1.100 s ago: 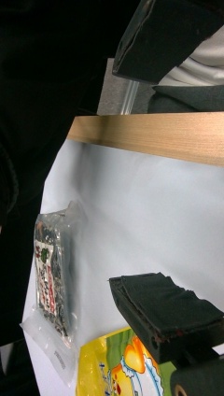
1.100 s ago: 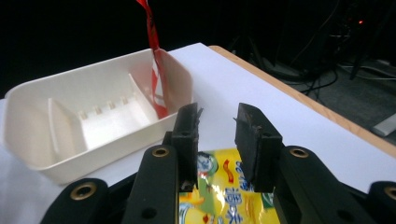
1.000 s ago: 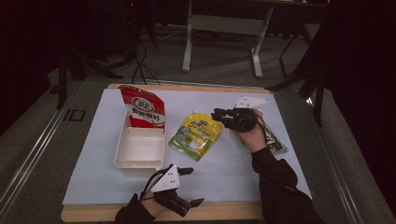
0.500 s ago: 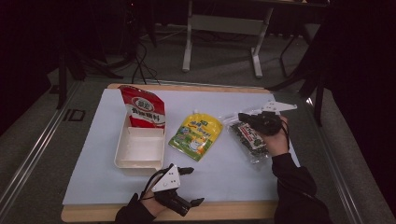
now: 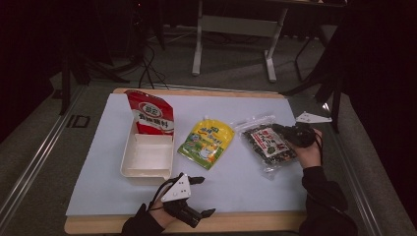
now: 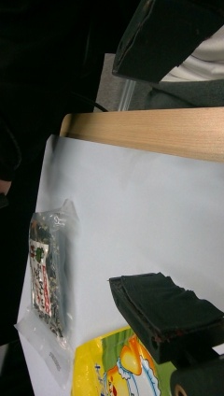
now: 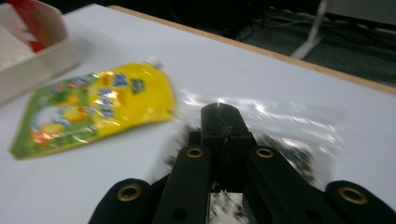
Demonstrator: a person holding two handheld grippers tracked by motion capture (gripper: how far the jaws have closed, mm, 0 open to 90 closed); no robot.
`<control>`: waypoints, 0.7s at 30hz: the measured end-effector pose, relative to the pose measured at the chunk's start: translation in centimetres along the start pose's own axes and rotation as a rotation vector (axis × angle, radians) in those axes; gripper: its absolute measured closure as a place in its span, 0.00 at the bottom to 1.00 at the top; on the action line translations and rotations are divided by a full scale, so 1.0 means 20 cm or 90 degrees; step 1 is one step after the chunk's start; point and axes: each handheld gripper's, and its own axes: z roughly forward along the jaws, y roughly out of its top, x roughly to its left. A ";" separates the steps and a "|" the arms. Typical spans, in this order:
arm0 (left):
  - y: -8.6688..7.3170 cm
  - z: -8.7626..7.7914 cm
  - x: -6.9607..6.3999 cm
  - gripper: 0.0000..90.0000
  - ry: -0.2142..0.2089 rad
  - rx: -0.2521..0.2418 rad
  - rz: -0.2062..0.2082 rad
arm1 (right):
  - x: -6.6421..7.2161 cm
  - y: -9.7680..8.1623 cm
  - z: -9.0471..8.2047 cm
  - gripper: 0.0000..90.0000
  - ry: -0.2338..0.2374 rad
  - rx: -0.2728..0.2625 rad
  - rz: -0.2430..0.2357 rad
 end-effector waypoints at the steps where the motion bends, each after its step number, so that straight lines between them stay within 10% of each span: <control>1: 0.00 0.00 0.00 0.04 0.000 0.001 0.000 | -0.02 -0.02 0.00 1.00 -0.006 0.005 0.003; 21: -0.01 0.02 0.00 0.04 -0.002 0.008 -0.007 | -0.27 -0.21 0.03 1.00 -0.085 0.057 0.078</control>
